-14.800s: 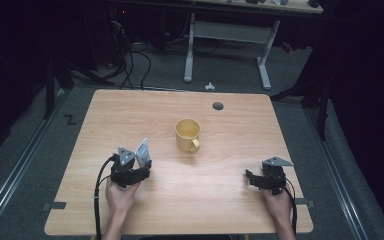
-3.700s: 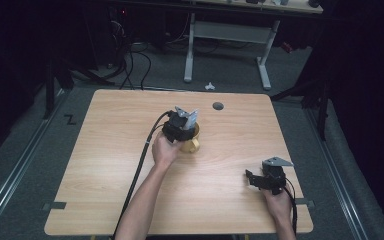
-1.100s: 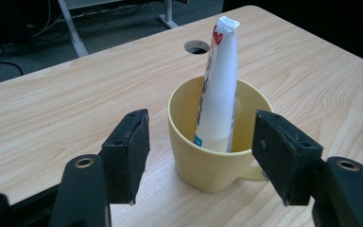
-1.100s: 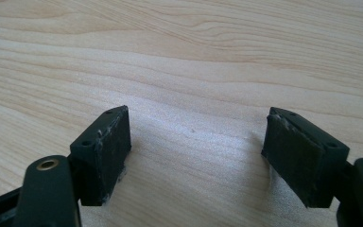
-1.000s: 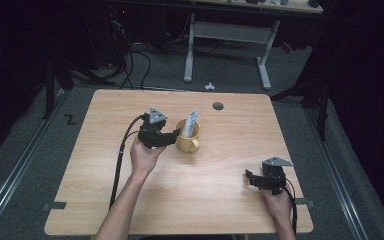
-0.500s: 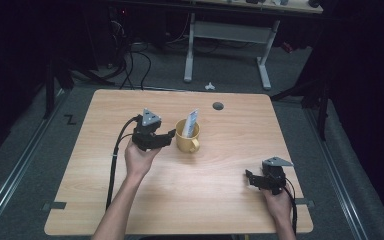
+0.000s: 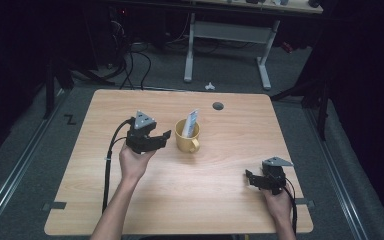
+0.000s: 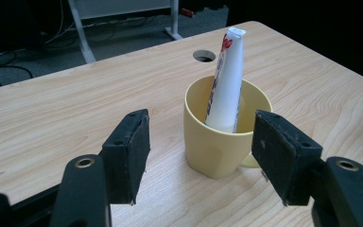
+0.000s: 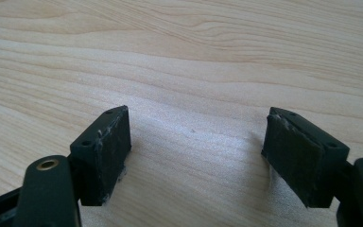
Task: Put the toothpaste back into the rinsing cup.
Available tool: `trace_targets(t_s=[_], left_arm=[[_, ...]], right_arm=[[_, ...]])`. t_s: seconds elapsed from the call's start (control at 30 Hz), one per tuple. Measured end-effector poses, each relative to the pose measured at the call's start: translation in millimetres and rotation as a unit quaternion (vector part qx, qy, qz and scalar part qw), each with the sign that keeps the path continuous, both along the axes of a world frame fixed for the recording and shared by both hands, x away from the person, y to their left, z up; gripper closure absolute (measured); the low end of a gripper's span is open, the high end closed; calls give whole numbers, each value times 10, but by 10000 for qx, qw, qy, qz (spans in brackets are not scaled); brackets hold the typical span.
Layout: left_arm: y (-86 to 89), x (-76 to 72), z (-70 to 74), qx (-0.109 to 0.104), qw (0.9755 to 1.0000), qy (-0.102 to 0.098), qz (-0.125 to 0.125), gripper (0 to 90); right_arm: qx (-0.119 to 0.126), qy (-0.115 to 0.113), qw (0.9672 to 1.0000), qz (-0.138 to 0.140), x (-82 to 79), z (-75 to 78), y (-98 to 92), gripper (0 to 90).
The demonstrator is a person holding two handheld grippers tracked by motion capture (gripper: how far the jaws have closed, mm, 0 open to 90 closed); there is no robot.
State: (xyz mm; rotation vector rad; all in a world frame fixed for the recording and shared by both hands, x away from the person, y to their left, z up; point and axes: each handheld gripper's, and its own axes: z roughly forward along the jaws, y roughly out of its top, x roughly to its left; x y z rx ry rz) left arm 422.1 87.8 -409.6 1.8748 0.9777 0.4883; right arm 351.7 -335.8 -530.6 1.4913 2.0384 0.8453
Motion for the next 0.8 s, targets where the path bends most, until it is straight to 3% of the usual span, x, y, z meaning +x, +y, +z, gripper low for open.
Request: trace_targets(t_s=[0.8], left_arm=[[202, -164, -47, -108, 9999, 47, 109, 382]], right_arm=[[-2, -1, 10000, 2, 0, 0, 0, 239]])
